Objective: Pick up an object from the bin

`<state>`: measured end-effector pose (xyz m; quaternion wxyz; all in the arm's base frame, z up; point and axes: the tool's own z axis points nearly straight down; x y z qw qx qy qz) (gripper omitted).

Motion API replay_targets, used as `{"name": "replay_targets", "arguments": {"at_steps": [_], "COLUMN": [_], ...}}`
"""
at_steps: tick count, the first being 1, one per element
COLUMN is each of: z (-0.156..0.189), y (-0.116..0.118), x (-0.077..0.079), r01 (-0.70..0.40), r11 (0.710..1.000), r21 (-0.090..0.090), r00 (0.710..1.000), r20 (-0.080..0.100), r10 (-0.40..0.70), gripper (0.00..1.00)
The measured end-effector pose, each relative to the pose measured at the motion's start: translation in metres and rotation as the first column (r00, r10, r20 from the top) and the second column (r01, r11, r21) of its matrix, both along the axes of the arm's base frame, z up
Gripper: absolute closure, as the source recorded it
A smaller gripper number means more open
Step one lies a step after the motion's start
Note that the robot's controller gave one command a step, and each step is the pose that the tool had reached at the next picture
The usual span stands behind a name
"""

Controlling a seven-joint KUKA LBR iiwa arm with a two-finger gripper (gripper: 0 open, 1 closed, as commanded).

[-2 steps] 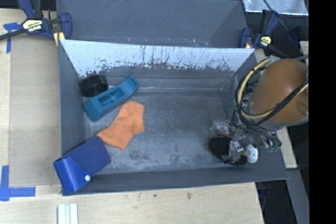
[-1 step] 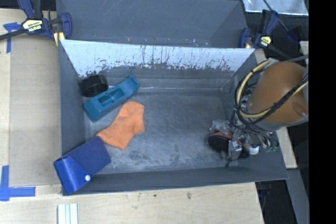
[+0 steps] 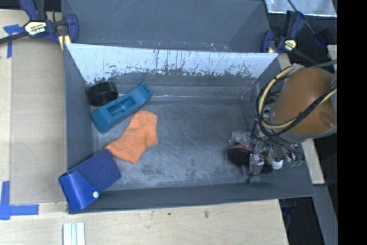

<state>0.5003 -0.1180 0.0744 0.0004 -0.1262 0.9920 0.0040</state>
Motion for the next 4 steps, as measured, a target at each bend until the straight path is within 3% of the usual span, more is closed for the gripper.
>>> {"name": "replay_targets", "arguments": {"at_steps": [1,2,3,4], "z": [0.0,0.103,0.102,0.151], "y": [0.0,0.013,0.012,0.001], "x": [0.0,0.025,0.024,0.022], "r01": [0.0,-0.425,-0.423,-0.424], "r11": [1.0,0.905,0.906,0.906], "r21": [0.0,-0.01,-0.009,-0.004], "r00": [1.0,0.905,0.906,0.906], "r20": [0.0,0.005,0.004,-0.002], "r10": [0.0,0.425,0.423,0.424], "gripper": [1.0,1.0,1.0,1.0]}}
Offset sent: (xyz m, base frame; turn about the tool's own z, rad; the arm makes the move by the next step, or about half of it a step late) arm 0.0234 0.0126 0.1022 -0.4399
